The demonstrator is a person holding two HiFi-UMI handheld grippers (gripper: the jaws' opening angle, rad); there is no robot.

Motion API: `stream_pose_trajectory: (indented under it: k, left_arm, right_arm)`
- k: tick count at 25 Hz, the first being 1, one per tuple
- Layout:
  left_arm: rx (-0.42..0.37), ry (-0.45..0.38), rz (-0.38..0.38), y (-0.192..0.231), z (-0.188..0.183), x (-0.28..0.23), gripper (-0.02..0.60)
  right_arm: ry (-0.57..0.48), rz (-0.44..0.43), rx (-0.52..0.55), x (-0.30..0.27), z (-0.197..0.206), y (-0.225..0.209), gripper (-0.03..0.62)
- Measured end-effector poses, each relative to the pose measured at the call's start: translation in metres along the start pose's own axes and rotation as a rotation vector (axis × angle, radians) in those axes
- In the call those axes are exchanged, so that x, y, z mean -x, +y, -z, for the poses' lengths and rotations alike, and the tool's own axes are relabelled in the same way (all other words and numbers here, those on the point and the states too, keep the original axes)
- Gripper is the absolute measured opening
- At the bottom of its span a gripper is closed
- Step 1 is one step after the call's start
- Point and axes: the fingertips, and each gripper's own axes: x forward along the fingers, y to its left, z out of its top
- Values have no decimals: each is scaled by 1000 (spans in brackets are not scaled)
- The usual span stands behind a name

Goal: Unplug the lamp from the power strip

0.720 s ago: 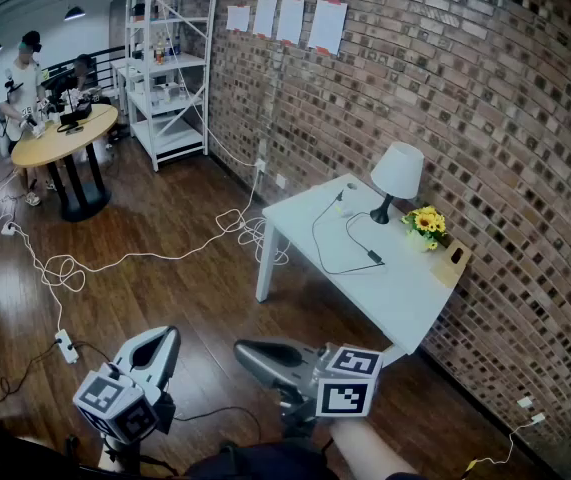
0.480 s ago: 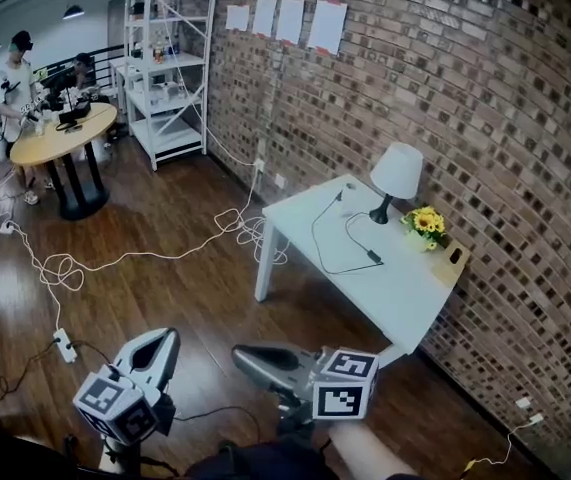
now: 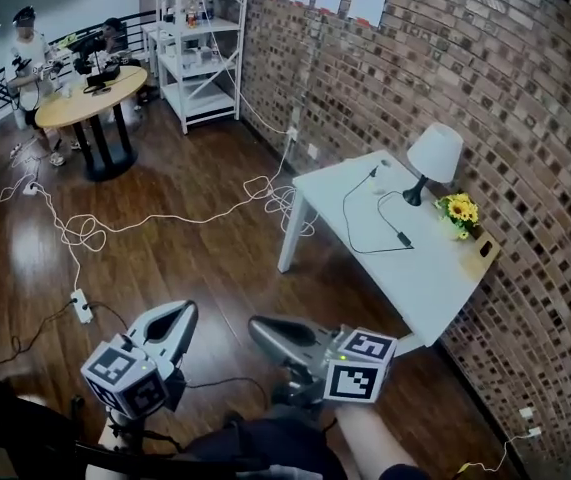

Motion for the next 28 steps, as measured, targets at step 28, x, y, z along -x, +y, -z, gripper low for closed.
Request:
stream_pose_trajectory:
  k: [28]
  left_arm:
    - [-122, 116, -101, -10, -18, -172, 18]
  right_arm:
    - [14, -112, -71, 27, -75, -143, -14]
